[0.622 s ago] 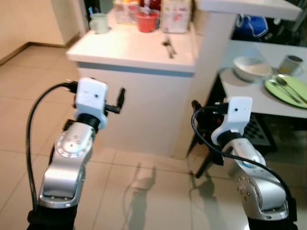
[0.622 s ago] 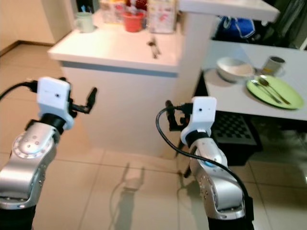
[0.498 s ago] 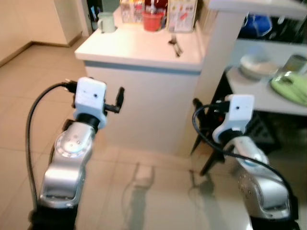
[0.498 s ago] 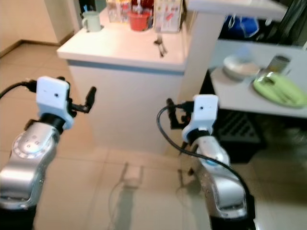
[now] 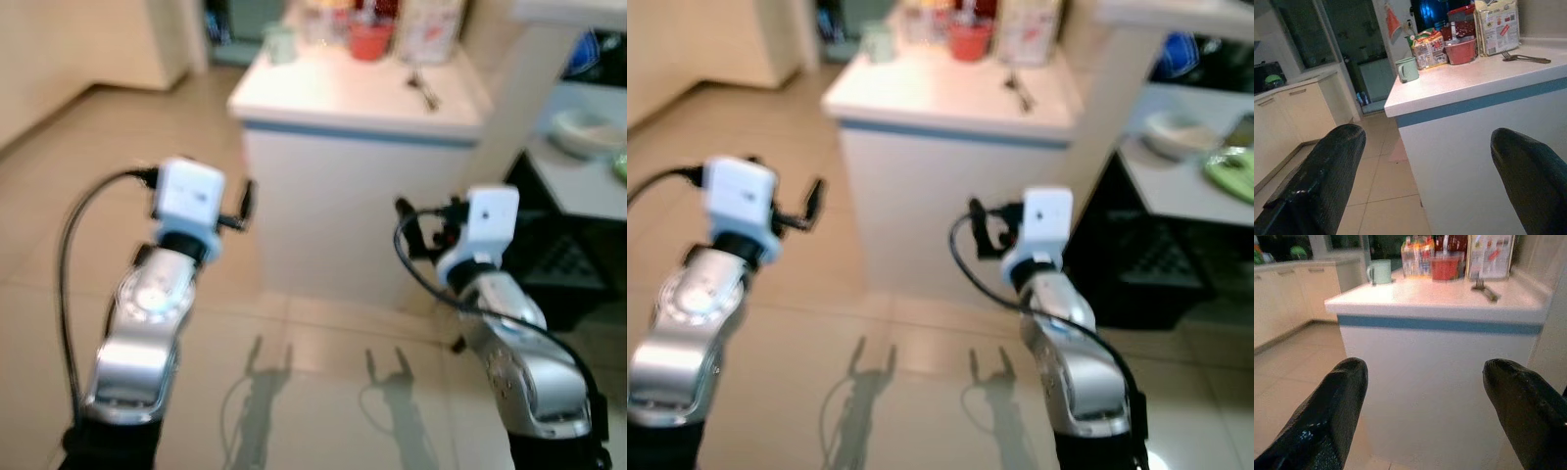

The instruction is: Setting the table

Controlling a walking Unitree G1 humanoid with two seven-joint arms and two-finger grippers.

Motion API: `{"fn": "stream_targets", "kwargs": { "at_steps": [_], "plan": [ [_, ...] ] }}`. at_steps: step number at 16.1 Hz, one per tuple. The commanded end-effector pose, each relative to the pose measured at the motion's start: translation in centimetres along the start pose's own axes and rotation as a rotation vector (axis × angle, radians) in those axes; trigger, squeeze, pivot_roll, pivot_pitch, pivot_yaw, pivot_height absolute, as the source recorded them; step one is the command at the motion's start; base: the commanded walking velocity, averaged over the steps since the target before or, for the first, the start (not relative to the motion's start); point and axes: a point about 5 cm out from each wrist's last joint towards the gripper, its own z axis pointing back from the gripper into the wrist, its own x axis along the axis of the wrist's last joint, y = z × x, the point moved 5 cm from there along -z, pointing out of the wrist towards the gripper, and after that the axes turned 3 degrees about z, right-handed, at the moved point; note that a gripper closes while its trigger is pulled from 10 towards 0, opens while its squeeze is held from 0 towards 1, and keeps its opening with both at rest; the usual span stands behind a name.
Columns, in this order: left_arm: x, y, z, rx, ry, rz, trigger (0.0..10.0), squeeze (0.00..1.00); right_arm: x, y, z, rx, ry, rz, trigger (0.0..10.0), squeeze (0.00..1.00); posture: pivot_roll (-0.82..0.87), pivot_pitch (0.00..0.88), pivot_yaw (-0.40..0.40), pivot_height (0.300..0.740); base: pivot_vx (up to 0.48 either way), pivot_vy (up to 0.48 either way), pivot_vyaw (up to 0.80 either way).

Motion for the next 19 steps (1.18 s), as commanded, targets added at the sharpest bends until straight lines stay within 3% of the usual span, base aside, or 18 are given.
{"fn": "stream_targets", "kwargs": {
  "at_steps": [1,4,7,10,19],
  "plan": [
    [0.5,0.3,-0.3,0.011,-0.019,0.011,10.0,0.00,0.2,-0.2,-0.2,-0.009,-0.005,0.011,10.0,0.00,0.00,0.000,-0.031,0.740,0.000,-0.480,0.00],
    [0.8,1.0,-0.6,0.061,-0.022,0.044,10.0,0.00,0.4,-0.4,-0.3,-0.017,-0.012,0.016,10.0,0.00,0.00,0.000,-0.030,0.740,0.000,-0.160,0.00],
    [1.3,0.5,-0.9,0.047,-0.042,0.038,10.0,0.00,0.7,-0.7,-0.5,-0.032,-0.023,0.017,10.0,0.00,0.00,0.000,-0.030,0.740,0.000,0.000,0.00],
    [1.5,0.8,-1.1,0.066,-0.050,0.095,10.0,0.00,1.1,-0.7,-0.8,-0.037,-0.035,0.018,10.0,0.00,0.00,0.000,-0.030,0.740,0.000,0.000,0.00],
    [1.4,0.9,-1.2,0.057,-0.051,0.105,10.0,0.00,1.5,-0.3,-1.4,-0.014,-0.042,0.011,10.0,0.00,0.01,0.000,-0.038,0.740,0.343,0.000,0.00]
  ]
}}
